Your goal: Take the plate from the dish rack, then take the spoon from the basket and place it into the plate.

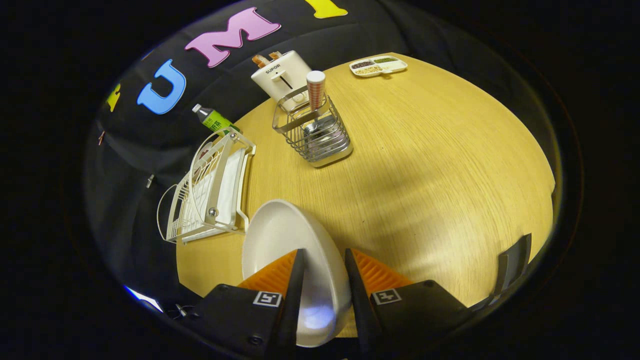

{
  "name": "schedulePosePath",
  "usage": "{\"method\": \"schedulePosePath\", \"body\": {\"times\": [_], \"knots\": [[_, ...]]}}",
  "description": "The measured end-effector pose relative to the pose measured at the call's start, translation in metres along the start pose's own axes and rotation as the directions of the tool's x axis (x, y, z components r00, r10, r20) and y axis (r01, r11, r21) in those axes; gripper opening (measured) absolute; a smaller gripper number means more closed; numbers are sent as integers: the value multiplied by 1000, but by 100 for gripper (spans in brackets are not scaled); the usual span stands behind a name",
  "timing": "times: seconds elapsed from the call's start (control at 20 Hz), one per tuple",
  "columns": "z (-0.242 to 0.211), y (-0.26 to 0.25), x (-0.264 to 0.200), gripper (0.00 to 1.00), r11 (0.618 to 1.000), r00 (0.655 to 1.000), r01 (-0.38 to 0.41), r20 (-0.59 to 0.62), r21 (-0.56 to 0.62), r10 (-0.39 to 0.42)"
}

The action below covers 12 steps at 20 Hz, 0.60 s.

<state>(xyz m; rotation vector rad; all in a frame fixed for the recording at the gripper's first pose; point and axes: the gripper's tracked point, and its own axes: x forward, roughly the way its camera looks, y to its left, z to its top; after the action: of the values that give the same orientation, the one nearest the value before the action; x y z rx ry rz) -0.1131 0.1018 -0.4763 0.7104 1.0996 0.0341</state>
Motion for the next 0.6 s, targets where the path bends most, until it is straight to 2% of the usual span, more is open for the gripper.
{"method": "schedulePosePath", "body": {"times": [0.15,0.3,0.35,0.45,0.6], "knots": [[9,0,-3,62,1000,999,4,34,6,-5],[19,0,-10,82,1000,998,12,69,-18,-11],[22,1,-15,82,999,997,13,80,-30,-10],[32,6,-28,95,998,994,14,111,-62,-7],[60,18,-57,97,990,982,12,187,-140,15]]}}
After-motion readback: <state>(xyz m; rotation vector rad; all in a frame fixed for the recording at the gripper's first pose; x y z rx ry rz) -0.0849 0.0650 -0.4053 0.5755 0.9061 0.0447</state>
